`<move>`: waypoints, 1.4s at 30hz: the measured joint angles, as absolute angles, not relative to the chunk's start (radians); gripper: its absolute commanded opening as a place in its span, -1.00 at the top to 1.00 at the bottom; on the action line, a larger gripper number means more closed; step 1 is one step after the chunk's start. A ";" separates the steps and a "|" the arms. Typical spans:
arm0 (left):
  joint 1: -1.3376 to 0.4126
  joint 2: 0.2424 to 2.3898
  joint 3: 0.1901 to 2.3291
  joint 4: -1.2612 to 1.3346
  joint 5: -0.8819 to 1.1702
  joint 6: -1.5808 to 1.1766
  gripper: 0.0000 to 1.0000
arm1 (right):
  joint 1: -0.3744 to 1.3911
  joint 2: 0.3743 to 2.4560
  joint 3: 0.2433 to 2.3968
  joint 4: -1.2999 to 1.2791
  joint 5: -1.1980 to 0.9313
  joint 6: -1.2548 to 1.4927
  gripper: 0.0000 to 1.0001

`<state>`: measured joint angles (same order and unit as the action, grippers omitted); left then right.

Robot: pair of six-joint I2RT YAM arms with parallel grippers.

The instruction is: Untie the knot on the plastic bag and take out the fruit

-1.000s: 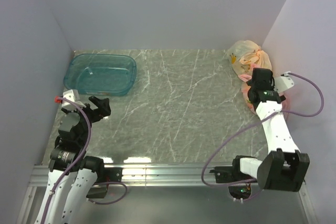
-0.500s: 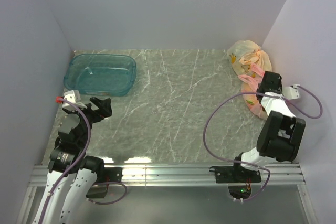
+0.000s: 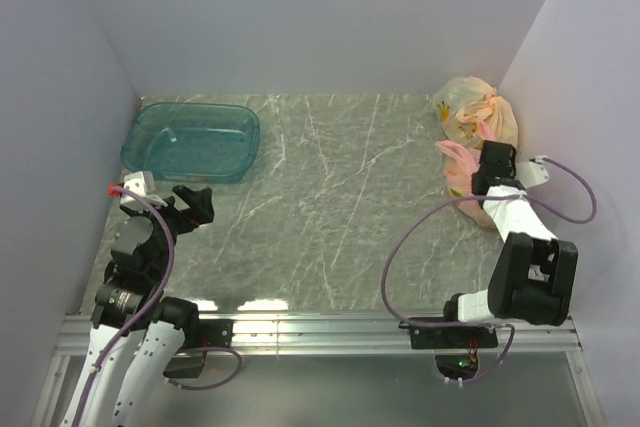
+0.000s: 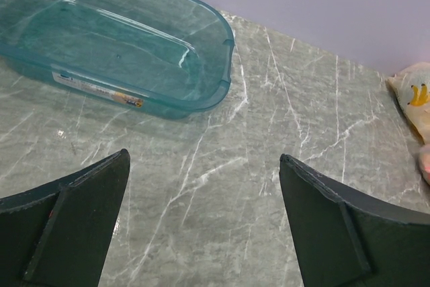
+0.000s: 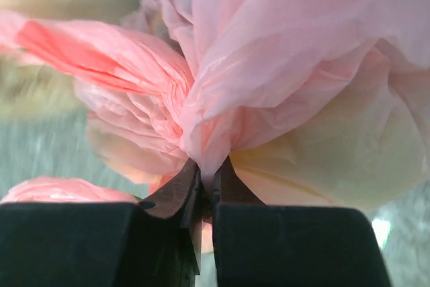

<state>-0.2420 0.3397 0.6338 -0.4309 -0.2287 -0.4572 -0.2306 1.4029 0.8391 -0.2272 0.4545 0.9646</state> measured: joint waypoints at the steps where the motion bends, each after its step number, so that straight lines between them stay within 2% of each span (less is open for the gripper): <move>1: -0.243 0.342 0.634 -0.430 -0.227 -0.457 -0.96 | -0.192 1.379 0.836 -0.237 0.457 0.952 1.00; 11: -0.247 0.449 0.633 -0.412 -0.125 -0.458 -0.94 | 0.270 1.243 0.835 -0.233 0.371 0.790 1.00; 20: -0.271 0.693 0.664 -0.403 0.074 -0.512 -0.99 | 0.561 1.362 0.805 -0.045 0.170 0.664 1.00; 23: -0.326 0.776 0.693 -0.389 0.102 -0.544 -0.99 | 0.598 1.426 0.799 -0.014 0.108 0.622 0.37; 24: -0.352 0.805 0.704 -0.379 0.107 -0.556 -0.99 | 0.607 1.434 0.797 -0.014 0.093 0.608 0.04; 27: -0.442 0.882 0.735 -0.351 0.100 -0.590 -0.99 | 0.622 1.417 0.797 -0.019 0.059 0.561 -0.33; 29: -0.503 0.929 0.759 -0.336 0.079 -0.614 -0.97 | 0.626 1.371 0.797 -0.035 0.052 0.534 -0.42; 32: -0.580 1.012 0.815 -0.314 0.033 -0.643 -0.93 | 0.626 1.273 0.799 -0.060 0.058 0.493 -0.43; 37: -0.662 1.154 0.909 -0.269 -0.054 -0.675 -0.81 | 0.598 1.205 0.797 -0.062 0.059 0.451 -0.31; 42: -0.722 1.296 1.005 -0.236 -0.136 -0.678 -0.74 | 0.556 1.251 0.739 -0.006 0.025 0.462 -0.07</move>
